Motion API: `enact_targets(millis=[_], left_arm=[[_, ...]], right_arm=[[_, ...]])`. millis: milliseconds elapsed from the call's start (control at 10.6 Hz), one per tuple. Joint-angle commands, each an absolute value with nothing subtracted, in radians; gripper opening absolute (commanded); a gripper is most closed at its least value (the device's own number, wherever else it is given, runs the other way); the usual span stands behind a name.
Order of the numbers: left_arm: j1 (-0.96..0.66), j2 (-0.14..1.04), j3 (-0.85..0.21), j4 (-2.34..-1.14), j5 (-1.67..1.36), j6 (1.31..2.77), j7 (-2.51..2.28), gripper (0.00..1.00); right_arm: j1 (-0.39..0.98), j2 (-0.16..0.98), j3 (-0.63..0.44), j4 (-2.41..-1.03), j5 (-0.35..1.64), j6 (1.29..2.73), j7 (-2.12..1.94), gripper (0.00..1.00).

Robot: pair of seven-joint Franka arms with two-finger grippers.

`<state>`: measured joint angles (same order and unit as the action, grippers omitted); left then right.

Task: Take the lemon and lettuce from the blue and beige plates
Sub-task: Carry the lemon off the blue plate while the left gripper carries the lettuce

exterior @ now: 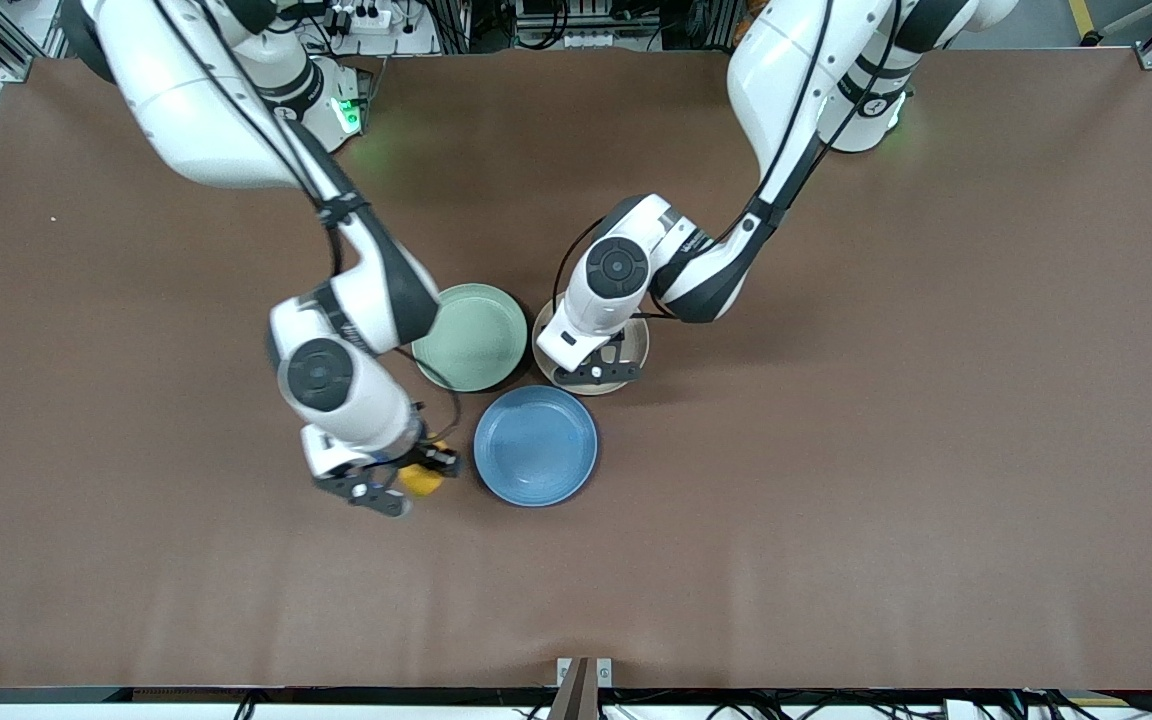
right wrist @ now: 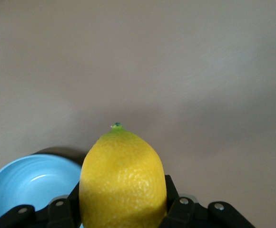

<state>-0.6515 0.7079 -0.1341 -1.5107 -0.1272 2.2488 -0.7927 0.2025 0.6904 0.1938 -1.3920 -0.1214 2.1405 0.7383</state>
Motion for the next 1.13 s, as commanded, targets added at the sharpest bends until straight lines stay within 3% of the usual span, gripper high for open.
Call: enact_targets(millis=[0,848,1036], left_arm=[[-0.603,0.635,-0.123,-1.526,-0.097,2.198,-0.830,0.00],[-0.342,0.566,-0.114,-1.519,0.130,2.051,-0.695,0.00],[-0.284,0.551,-0.114,-1.516,0.130,2.051,-0.622,0.00]], right_arm=[[0.097,0.534,0.203,-1.572,-0.094,2.116,0.579,0.24],[-0.077,0.321,0.069,-1.888,-0.075,2.123,0.022,0.28],[-0.097,0.287,0.049,-1.997,-0.048,2.202,-0.027,0.28]])
